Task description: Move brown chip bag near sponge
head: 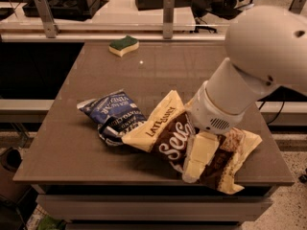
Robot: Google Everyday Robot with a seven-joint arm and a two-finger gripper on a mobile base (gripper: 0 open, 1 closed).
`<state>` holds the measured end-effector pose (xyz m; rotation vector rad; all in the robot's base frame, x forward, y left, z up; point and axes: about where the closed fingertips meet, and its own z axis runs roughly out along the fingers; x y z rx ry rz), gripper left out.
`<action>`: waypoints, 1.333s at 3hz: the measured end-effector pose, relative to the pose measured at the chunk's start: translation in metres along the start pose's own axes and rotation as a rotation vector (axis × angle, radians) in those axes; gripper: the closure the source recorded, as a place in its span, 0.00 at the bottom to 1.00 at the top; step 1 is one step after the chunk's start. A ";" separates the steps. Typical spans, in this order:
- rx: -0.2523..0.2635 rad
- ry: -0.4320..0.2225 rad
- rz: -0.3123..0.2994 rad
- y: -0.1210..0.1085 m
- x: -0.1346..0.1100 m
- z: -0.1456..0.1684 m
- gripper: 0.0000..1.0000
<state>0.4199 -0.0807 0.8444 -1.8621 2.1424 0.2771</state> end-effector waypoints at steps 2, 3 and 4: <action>0.019 -0.015 -0.004 -0.003 -0.005 -0.001 0.42; 0.021 -0.015 -0.006 -0.002 -0.006 -0.001 0.65; 0.023 -0.014 -0.007 -0.001 -0.007 -0.002 0.87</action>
Offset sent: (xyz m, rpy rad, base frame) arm 0.0045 0.0044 0.0010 0.0170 -0.0211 -0.0039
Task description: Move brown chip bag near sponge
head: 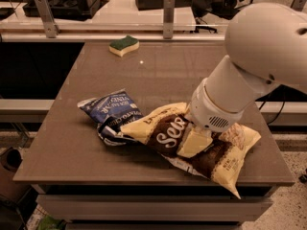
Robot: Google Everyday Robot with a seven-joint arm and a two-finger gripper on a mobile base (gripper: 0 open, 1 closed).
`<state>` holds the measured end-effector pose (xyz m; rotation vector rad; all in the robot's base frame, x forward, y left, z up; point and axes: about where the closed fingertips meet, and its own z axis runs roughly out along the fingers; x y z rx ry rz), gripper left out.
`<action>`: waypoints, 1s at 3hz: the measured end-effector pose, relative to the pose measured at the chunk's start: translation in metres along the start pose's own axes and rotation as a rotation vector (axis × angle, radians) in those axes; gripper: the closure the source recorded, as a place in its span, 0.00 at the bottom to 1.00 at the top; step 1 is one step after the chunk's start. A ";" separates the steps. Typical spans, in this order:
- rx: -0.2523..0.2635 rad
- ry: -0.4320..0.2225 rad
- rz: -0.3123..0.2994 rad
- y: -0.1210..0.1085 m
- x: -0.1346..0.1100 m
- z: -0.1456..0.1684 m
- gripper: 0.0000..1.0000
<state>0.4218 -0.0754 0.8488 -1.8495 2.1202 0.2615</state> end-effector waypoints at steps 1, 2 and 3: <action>0.002 0.001 -0.002 0.001 -0.001 -0.001 1.00; 0.047 0.009 0.010 -0.013 0.003 -0.020 1.00; 0.124 0.026 0.024 -0.036 0.010 -0.053 1.00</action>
Offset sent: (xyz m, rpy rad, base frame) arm 0.0266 -0.0299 0.0406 -0.0287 -0.0848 -0.0687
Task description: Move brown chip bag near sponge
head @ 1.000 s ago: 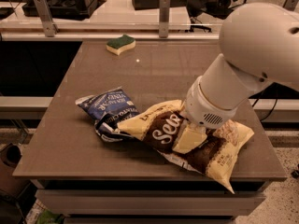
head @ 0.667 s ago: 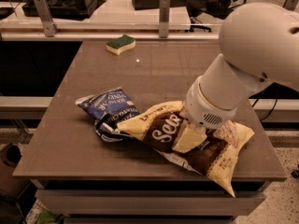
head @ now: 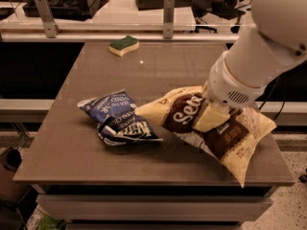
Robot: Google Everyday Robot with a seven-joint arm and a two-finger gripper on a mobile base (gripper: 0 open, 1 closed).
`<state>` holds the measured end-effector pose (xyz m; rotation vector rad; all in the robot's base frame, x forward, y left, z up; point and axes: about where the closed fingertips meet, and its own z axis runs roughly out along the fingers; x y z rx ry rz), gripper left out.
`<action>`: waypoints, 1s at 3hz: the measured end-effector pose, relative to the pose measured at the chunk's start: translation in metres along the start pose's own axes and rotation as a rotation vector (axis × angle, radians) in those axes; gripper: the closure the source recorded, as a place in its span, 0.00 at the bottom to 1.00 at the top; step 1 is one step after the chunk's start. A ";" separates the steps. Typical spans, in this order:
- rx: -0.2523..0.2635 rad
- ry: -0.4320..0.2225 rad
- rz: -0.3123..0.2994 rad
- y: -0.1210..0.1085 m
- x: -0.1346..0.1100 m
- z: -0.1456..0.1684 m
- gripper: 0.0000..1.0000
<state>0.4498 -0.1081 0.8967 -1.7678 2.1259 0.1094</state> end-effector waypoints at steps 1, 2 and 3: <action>0.065 0.009 -0.007 -0.035 0.000 -0.025 1.00; 0.181 0.018 0.003 -0.077 -0.009 -0.049 1.00; 0.295 -0.001 0.009 -0.125 -0.017 -0.066 1.00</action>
Offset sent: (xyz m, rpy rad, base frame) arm 0.1098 -0.0357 0.1032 -0.0729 -0.2886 -0.1408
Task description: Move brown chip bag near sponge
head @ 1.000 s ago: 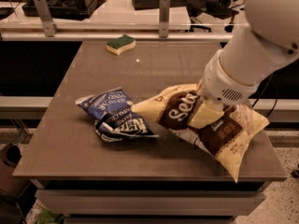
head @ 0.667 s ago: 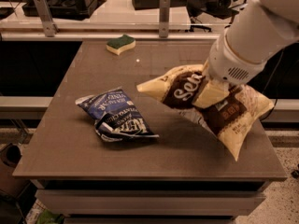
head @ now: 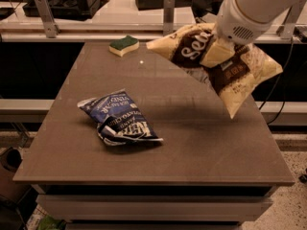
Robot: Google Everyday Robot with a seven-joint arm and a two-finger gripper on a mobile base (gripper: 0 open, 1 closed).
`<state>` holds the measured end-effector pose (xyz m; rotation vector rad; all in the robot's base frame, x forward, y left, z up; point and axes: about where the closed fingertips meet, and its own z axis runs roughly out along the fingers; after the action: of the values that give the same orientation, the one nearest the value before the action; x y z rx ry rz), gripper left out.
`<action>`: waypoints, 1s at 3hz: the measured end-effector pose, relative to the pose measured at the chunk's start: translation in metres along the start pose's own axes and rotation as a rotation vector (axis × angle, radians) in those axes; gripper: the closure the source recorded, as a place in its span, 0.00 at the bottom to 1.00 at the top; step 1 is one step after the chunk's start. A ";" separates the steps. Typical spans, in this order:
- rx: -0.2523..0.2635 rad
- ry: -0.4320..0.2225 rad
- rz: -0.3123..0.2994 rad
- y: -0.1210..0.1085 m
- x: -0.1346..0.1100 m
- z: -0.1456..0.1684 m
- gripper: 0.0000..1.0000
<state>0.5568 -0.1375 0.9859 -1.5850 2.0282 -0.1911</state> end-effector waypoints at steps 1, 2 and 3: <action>0.113 -0.045 -0.022 -0.056 -0.020 0.002 1.00; 0.179 -0.106 -0.064 -0.095 -0.055 0.013 1.00; 0.214 -0.148 -0.107 -0.121 -0.095 0.040 1.00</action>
Offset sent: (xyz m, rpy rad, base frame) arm 0.1563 0.0557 0.0746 0.0638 -0.3285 0.0919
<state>0.6944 -0.0757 1.0371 -1.5268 1.7501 -0.3112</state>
